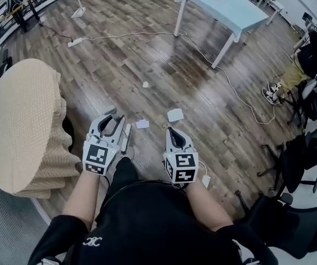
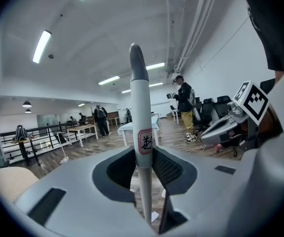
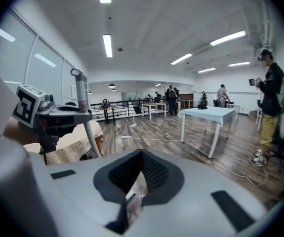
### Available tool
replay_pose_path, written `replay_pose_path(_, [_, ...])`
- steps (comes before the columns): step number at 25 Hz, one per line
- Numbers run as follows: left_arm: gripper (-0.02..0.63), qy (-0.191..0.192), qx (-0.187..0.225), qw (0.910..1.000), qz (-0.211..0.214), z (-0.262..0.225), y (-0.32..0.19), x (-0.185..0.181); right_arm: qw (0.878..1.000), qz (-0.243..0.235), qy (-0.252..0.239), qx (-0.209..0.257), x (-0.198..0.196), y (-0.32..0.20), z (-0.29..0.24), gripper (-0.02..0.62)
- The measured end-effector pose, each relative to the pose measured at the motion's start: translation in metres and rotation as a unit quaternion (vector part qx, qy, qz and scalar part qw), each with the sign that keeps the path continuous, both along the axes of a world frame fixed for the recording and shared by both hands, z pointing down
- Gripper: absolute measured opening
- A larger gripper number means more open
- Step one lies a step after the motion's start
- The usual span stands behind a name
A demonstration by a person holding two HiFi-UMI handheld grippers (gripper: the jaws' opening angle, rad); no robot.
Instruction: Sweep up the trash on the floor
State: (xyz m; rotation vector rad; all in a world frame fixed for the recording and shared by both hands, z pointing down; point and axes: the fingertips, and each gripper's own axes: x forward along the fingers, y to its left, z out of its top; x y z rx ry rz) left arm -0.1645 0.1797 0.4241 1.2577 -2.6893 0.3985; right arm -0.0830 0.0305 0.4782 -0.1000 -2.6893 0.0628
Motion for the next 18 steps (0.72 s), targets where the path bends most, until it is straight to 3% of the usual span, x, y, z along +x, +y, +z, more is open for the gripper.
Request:
replay_pose_path(6, [0.101, 0.039, -0.022, 0.9952, 0.086, 0.033, -0.009, -0.061, 0.995, 0.095, 0.026, -0.026, -0.050, -0.015, -0.005, 0.012])
replay_pose_path(10, [0.101, 0.055, -0.025, 0.9922, 0.109, 0.045, -0.009, -0.100, 0.988, 0.141, 0.041, -0.042, -0.063, -0.013, -0.009, 0.012])
replay_pose_path(18, [0.101, 0.071, -0.069, 0.9846, 0.144, 0.086, -0.027, -0.148, 0.972, 0.220, 0.072, -0.026, -0.034, -0.033, 0.000, 0.012])
